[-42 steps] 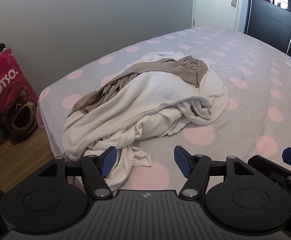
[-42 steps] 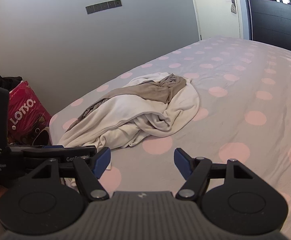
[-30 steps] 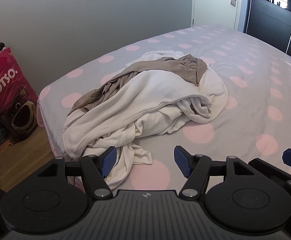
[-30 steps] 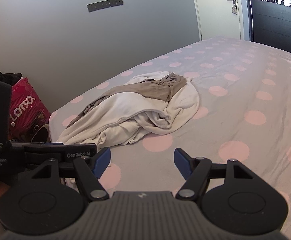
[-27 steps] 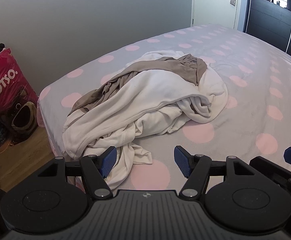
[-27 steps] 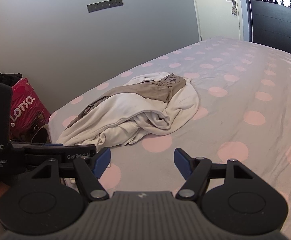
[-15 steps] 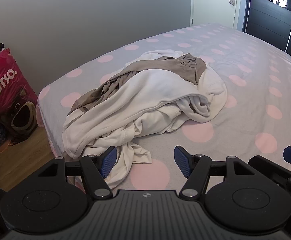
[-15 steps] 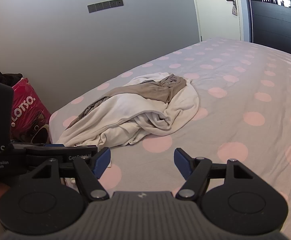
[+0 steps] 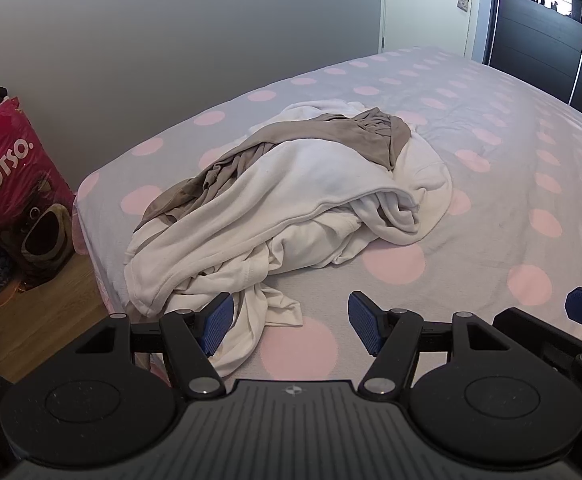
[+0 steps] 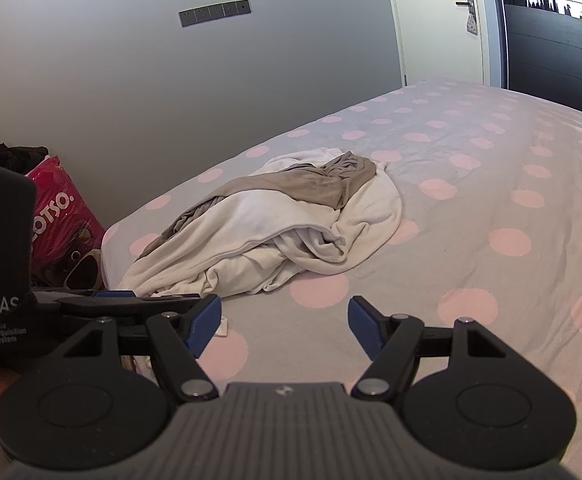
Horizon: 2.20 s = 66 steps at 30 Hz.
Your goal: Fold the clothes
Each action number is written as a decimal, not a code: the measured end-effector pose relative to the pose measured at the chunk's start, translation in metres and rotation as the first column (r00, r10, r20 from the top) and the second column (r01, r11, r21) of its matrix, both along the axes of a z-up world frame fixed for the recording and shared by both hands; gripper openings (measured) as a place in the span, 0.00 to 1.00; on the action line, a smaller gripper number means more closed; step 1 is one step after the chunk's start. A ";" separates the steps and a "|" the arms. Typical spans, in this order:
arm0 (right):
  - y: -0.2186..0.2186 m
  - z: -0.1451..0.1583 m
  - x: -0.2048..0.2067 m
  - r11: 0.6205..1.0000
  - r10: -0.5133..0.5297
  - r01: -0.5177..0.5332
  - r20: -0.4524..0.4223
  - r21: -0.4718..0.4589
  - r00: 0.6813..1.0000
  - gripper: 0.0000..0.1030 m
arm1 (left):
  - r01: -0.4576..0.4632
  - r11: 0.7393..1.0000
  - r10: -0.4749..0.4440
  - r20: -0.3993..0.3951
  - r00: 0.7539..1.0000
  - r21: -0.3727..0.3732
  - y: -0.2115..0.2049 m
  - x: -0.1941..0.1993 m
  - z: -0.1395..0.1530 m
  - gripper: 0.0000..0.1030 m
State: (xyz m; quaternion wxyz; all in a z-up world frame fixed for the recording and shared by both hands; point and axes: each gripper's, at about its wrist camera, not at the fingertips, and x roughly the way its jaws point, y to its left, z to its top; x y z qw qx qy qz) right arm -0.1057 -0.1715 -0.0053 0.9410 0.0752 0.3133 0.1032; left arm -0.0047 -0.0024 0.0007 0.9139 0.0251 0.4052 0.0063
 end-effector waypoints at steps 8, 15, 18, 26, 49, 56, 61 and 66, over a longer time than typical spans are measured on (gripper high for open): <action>0.001 0.000 -0.002 1.000 -0.002 0.002 0.000 -0.003 1.000 0.71 | 0.005 1.000 -0.005 -0.003 1.000 -0.002 0.002 -0.001 0.001 0.60; 0.002 -0.001 -0.001 1.000 -0.003 0.003 0.000 -0.002 1.000 0.71 | 0.005 1.000 -0.005 -0.008 1.000 -0.003 0.003 -0.001 0.000 0.60; 0.001 -0.002 -0.001 1.000 -0.003 0.003 0.000 -0.002 1.000 0.71 | 0.007 1.000 -0.007 -0.009 1.000 -0.002 0.003 -0.001 -0.001 0.60; -0.005 -0.005 0.001 1.000 -0.015 0.015 -0.011 -0.003 1.000 0.71 | 0.008 1.000 -0.008 -0.018 1.000 0.004 0.003 -0.001 -0.003 0.60; -0.035 -0.017 0.011 0.996 -0.086 0.085 -0.056 -0.007 0.995 0.71 | 0.224 0.973 -0.231 -0.170 0.958 -0.058 0.040 0.129 -0.005 0.32; -0.039 -0.031 0.016 0.995 -0.096 0.093 -0.092 -0.031 0.991 0.71 | 0.291 0.955 -0.297 -0.156 0.942 -0.060 0.073 0.198 -0.025 0.32; -0.042 -0.040 0.021 0.994 -0.103 0.099 -0.114 -0.041 0.988 0.71 | 0.299 0.951 -0.308 -0.126 0.943 -0.080 0.084 0.219 -0.035 0.52; -0.041 -0.048 0.023 0.995 -0.098 0.092 -0.132 -0.044 0.986 0.71 | 0.286 0.954 -0.296 -0.121 0.947 -0.093 0.087 0.230 -0.040 0.61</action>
